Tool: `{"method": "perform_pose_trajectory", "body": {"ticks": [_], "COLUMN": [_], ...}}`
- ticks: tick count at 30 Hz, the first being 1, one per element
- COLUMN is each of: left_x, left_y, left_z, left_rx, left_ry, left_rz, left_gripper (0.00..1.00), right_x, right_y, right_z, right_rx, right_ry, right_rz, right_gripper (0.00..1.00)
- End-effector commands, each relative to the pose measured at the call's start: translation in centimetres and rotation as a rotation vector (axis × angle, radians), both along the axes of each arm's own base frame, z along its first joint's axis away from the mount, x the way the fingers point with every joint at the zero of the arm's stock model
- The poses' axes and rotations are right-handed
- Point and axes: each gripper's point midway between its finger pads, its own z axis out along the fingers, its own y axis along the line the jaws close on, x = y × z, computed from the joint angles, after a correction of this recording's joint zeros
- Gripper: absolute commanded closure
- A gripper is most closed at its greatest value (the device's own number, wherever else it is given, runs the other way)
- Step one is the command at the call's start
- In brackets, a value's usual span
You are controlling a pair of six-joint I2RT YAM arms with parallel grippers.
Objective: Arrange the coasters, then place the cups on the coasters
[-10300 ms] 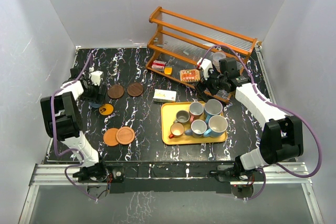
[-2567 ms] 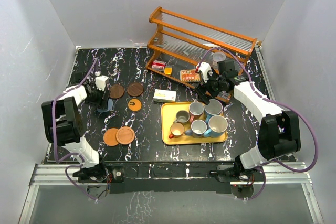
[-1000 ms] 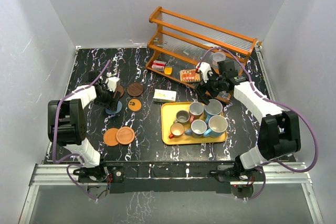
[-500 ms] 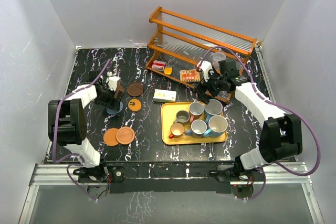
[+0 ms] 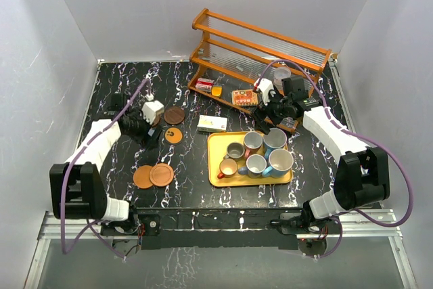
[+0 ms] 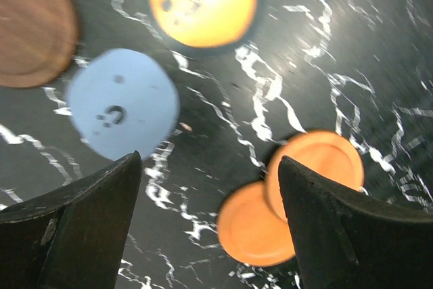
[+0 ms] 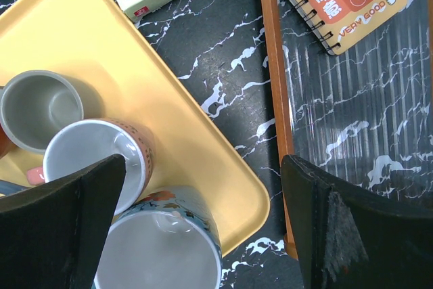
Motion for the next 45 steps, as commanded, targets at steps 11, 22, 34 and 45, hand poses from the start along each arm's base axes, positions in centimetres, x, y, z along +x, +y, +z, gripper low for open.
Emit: {"method": "perform_pose_trajectory", "body": {"ticks": [11, 22, 34, 45], "left_x": [-7.5, -6.6, -3.4, -3.5], "left_y": [-2.3, -4.2, -5.9, -7.0], "left_z": [-3.5, -6.1, -7.4, -7.9], "left_rx": [0.142, 0.162, 0.16, 0.146], "left_ry": [0.074, 0.034, -0.045, -0.042], "left_rz": [-0.354, -0.407, -0.361, -0.385], "left_gripper": [0.19, 0.24, 0.27, 0.28], "right_x": [1.5, 1.6, 1.7, 1.8], "right_y": [0.2, 0.0, -0.3, -0.4], "right_z": [3.4, 2.4, 1.5, 1.2], "right_rx": [0.029, 0.007, -0.009, -0.015], "right_ry": [-0.112, -0.099, -0.084, -0.075], "right_rz": [-0.005, -0.006, -0.013, -0.016], "right_gripper": [0.02, 0.02, 0.02, 0.02]}}
